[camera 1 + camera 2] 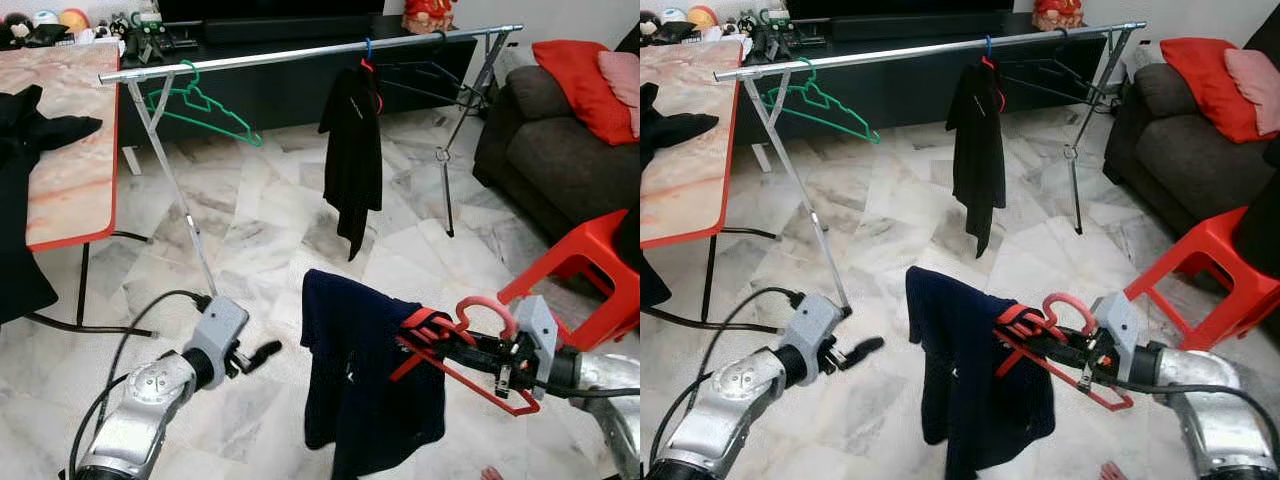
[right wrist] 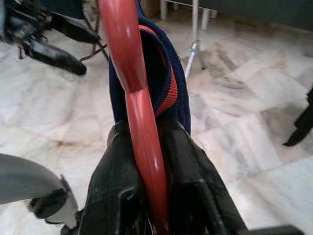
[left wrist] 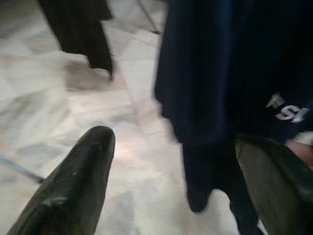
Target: Hang hanger
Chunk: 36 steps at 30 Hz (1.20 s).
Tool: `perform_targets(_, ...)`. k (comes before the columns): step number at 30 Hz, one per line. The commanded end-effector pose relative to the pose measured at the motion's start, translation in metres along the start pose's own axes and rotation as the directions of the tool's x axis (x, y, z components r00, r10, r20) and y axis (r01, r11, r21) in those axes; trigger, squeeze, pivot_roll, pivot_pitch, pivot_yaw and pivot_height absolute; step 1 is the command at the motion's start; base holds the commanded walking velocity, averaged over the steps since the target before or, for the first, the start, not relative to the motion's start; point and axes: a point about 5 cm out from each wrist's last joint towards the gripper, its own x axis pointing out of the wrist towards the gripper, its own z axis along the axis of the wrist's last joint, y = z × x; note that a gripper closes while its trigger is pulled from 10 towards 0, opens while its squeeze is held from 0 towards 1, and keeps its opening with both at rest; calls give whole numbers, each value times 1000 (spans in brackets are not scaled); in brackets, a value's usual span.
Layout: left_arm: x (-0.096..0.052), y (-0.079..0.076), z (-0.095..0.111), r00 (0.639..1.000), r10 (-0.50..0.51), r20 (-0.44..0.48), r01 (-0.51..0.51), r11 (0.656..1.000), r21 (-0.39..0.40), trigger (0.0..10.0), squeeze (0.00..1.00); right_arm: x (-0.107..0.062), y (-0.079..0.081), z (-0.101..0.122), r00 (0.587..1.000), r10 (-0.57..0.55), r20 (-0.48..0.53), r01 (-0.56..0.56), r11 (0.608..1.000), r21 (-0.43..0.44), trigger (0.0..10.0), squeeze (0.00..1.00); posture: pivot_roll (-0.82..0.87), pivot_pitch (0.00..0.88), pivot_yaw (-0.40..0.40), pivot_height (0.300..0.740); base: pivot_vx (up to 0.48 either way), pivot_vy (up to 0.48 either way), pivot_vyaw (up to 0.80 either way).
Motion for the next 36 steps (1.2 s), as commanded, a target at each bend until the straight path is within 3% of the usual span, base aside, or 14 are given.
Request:
perform_targets(1, 3, -10, -7, 997, -71, -29, 70, 997, -28, 10000, 1000, -3, 0, 12, 999, 18, 41, -17, 999, -29, 0, 0, -7, 129, -92, 740, 0, 0, 0)
perform_targets(9, 13, -20, -1, 986, -167, -6, 167, 985, -46, 10000, 1000, 1, 14, 14, 994, 101, 47, -100, 994, -41, 0, 0, -17, 124, -88, 740, 0, 0, 0)
perform_targets(14, 26, -22, 13, 988, -149, 38, 150, 989, -8, 10000, 1000, 3, 23, 18, 988, 141, 64, -139, 989, -41, 0, 0, -24, 115, -79, 740, 0, 0, 0)
perform_targets(15, 32, -27, 20, 985, -157, 71, 158, 987, -16, 10000, 478, 4, 24, 18, 987, 142, 70, -140, 989, -40, 0, 0, -27, 108, -77, 740, 0, 0, 0)
perform_targets(16, 32, -27, 20, 985, -157, 71, 158, 987, -16, 10000, 478, 4, 24, 18, 987, 142, 70, -140, 989, -40, 0, 0, -27, 108, -77, 740, 0, 0, 0)
perform_targets(17, 34, -31, 25, 980, -173, 99, 177, 984, -34, 10000, 102, 4, 25, 18, 987, 142, 75, -140, 989, -37, 0, 0, -27, 105, -76, 740, 0, 0, 0)
perform_targets(18, 37, -37, 31, 971, -194, 141, 206, 976, -70, 10000, 0, 5, 25, 17, 987, 142, 76, -140, 990, -35, 0, 0, -27, 104, -76, 740, 0, 0, 0)
perform_targets(26, 36, -57, 34, 924, -349, 155, 365, 927, -88, 10000, 0, 5, 26, 17, 988, 133, 75, -131, 991, -29, 0, 0, -24, 104, -78, 740, 0, 0, 0)
perform_targets(27, 31, -62, 31, 901, -408, 144, 423, 901, -94, 10000, 0, 4, 24, 17, 990, 125, 70, -123, 992, -26, 0, 0, -20, 109, -81, 740, 0, 0, 0)
perform_targets(33, 28, -62, 29, 889, -436, 139, 451, 885, -113, 10000, 0, 6, 24, 16, 990, 122, 70, -121, 992, -23, 0, 0, -17, 111, -83, 740, 0, 0, 0)
perform_targets(36, 34, -67, 36, 885, -429, 180, 454, 881, -132, 10000, 0, 7, 24, 18, 989, 118, 86, -117, 993, -22, 0, 0, -14, 112, -87, 740, 0, 0, 0)
